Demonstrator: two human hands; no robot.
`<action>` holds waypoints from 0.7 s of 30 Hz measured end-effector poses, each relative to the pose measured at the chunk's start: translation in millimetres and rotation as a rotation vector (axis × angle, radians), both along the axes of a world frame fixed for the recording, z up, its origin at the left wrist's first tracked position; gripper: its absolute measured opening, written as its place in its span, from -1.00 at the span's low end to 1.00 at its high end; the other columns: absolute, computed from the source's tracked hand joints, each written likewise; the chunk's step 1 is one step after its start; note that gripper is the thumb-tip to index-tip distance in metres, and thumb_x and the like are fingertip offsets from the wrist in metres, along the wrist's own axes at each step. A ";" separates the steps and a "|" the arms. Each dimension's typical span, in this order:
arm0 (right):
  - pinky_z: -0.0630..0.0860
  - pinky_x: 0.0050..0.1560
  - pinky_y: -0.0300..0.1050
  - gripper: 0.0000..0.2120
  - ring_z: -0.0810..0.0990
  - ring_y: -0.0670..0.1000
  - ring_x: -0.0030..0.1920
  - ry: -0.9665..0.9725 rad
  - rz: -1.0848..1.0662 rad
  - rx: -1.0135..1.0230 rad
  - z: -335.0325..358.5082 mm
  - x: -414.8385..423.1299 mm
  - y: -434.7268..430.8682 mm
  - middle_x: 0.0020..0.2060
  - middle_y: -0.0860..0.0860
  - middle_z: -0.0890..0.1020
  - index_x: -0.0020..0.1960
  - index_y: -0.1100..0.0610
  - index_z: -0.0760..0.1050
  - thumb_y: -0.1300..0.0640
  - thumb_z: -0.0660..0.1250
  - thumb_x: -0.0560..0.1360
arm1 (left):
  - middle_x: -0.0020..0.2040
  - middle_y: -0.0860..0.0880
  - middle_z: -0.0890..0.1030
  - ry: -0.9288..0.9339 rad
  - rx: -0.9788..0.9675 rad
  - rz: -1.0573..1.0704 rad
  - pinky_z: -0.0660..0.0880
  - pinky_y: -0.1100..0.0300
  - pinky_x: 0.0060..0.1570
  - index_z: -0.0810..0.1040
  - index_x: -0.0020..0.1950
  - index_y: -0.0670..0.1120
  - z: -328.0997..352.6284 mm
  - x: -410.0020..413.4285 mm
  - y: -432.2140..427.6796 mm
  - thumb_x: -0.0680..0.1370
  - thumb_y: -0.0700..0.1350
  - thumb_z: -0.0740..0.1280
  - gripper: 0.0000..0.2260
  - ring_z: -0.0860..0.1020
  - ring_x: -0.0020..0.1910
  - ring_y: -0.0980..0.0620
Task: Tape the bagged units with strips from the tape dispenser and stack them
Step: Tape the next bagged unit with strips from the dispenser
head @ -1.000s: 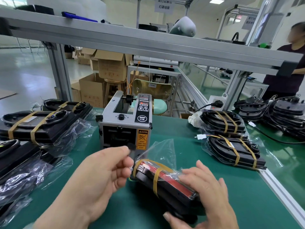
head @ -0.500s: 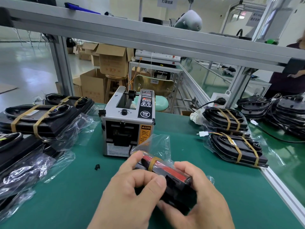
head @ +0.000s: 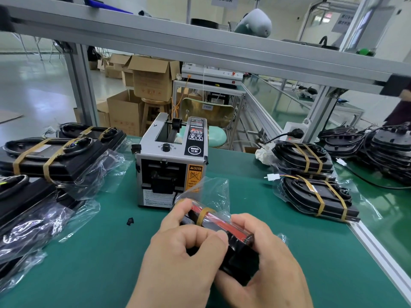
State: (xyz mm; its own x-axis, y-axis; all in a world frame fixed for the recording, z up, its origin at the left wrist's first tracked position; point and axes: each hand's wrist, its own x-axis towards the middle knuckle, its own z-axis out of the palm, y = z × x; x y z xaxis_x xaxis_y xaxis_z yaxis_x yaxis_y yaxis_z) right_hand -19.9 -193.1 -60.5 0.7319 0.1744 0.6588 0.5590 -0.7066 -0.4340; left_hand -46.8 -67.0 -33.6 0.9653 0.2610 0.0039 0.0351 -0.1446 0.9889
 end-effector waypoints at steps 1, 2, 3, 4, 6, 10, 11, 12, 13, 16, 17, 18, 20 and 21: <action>0.60 -0.18 -0.14 -0.44 0.50 -0.32 -0.09 0.000 -0.003 0.002 -0.4 0.0 0.1 0.09 -0.43 0.43 0.10 -0.39 0.29 -0.19 0.30 0.10 | 0.32 0.25 0.41 0.001 -0.001 0.012 0.21 0.29 0.18 0.64 -0.48 0.02 -0.3 0.2 -0.3 0.38 -0.10 0.43 -0.78 0.24 0.21 0.57; 0.61 -0.17 -0.11 -0.45 0.50 -0.32 -0.08 0.005 -0.009 0.006 -1.0 0.1 0.0 0.09 -0.42 0.44 0.09 -0.34 0.32 -0.20 0.30 0.10 | 0.31 0.26 0.41 -0.001 -0.006 0.022 0.22 0.28 0.17 0.64 -0.49 0.00 -0.5 0.3 -0.6 0.38 -0.11 0.42 -0.78 0.26 0.21 0.55; 0.62 -0.17 -0.08 -0.45 0.49 -0.33 -0.07 0.008 -0.016 0.007 -1.3 0.2 -0.1 0.09 -0.42 0.44 0.10 -0.32 0.33 -0.20 0.30 0.10 | 0.31 0.26 0.42 -0.003 -0.009 0.029 0.23 0.26 0.18 0.63 -0.50 0.00 -0.6 0.4 -0.9 0.38 -0.11 0.42 -0.77 0.28 0.21 0.53; 0.62 -0.17 -0.06 -0.45 0.48 -0.34 -0.07 0.009 -0.021 0.003 -1.8 0.3 -0.2 0.08 -0.42 0.44 0.09 -0.31 0.33 -0.20 0.30 0.10 | 0.30 0.26 0.43 -0.005 -0.011 0.034 0.24 0.25 0.19 0.62 -0.51 0.00 -0.6 0.4 -1.1 0.37 -0.10 0.42 -0.76 0.29 0.22 0.52; 0.62 -0.18 -0.08 -0.45 0.46 -0.35 -0.07 0.010 -0.027 -0.005 -2.1 0.7 -0.4 0.08 -0.42 0.44 0.09 -0.27 0.32 -0.21 0.29 0.10 | 0.30 0.25 0.45 -0.007 -0.011 0.038 0.24 0.24 0.18 0.58 -0.56 0.01 -0.2 -0.2 -1.6 0.36 -0.10 0.41 -0.73 0.29 0.21 0.52; 0.60 -0.18 -0.07 -0.45 0.46 -0.34 -0.09 0.019 -0.024 0.006 -0.9 0.2 -0.1 0.05 -0.39 0.48 0.11 -0.24 0.32 -0.21 0.29 0.12 | 0.29 0.27 0.45 -0.015 -0.004 0.065 0.24 0.22 0.23 0.57 -0.58 0.03 0.7 -1.4 -3.5 0.31 -0.05 0.41 -0.76 0.32 0.28 0.40; 0.61 -0.18 -0.06 -0.47 0.47 -0.34 -0.09 0.023 -0.022 0.005 -0.9 -0.2 0.3 0.04 -0.39 0.48 0.08 -0.27 0.32 -0.21 0.30 0.12 | 0.29 0.29 0.44 -0.015 -0.006 0.066 0.23 0.23 0.22 0.57 -0.57 0.04 0.7 -1.3 -3.9 0.31 -0.04 0.40 -0.77 0.33 0.29 0.38; 0.61 -0.18 -0.04 -0.49 0.47 -0.34 -0.09 0.023 -0.024 0.002 -1.0 -0.5 0.7 0.03 -0.40 0.48 0.07 -0.30 0.32 -0.21 0.30 0.12 | 0.29 0.31 0.43 -0.014 -0.008 0.065 0.22 0.23 0.22 0.58 -0.56 0.04 0.8 -1.3 -4.1 0.31 -0.03 0.40 -0.77 0.33 0.29 0.37; 0.61 -0.17 -0.02 -0.48 0.46 -0.35 -0.09 0.024 -0.026 0.000 -1.1 -0.7 1.1 0.03 -0.40 0.48 0.07 -0.32 0.32 -0.21 0.30 0.12 | 0.29 0.33 0.41 -0.015 -0.007 0.062 0.21 0.23 0.22 0.59 -0.55 0.04 0.4 -1.1 -4.2 0.32 -0.03 0.40 -0.77 0.33 0.29 0.36; 0.61 -0.14 0.04 -0.46 0.45 -0.36 -0.06 0.033 -0.035 0.005 -2.7 -1.1 1.2 0.03 -0.42 0.48 0.09 -0.33 0.32 -0.22 0.30 0.11 | 0.28 0.36 0.40 -0.022 -0.015 0.048 0.22 0.26 0.18 0.59 -0.55 0.02 -1.6 -0.1 -3.5 0.32 -0.02 0.39 -0.78 0.33 0.29 0.37; 0.61 -0.13 0.04 -0.45 0.45 -0.36 -0.06 0.041 -0.034 0.007 -3.1 -1.1 1.1 0.03 -0.42 0.48 0.09 -0.32 0.32 -0.22 0.30 0.10 | 0.26 0.37 0.41 -0.021 -0.024 0.043 0.23 0.31 0.14 0.59 -0.55 0.00 -2.6 0.3 -2.9 0.32 -0.02 0.39 -0.78 0.33 0.27 0.40; 0.61 -0.12 0.03 -0.44 0.45 -0.36 -0.06 0.048 -0.034 0.008 -3.3 -1.1 1.2 0.04 -0.43 0.47 0.09 -0.31 0.32 -0.23 0.30 0.10 | 0.22 0.39 0.42 -0.018 -0.031 0.038 0.24 0.39 0.09 0.58 -0.54 -0.03 -3.4 0.9 -2.3 0.32 -0.02 0.38 -0.77 0.33 0.26 0.43; 0.61 -0.14 0.01 -0.42 0.43 -0.37 -0.06 0.033 -0.050 0.003 -4.1 -0.9 0.7 0.05 -0.42 0.46 0.12 -0.24 0.34 -0.23 0.30 0.09 | 0.17 0.42 0.44 -0.013 -0.038 0.036 0.22 0.57 -0.03 0.58 -0.52 -0.07 -4.5 1.3 -1.9 0.32 -0.01 0.37 -0.76 0.34 0.25 0.47; 0.61 -0.15 0.01 -0.41 0.43 -0.38 -0.06 0.023 -0.058 0.004 -4.6 -1.0 0.7 0.06 -0.41 0.45 0.12 -0.21 0.36 -0.22 0.30 0.09 | 0.20 0.40 0.43 -0.014 -0.036 0.035 0.22 0.57 -0.02 0.59 -0.52 -0.06 -4.9 1.3 -2.2 0.32 -0.01 0.37 -0.77 0.34 0.25 0.47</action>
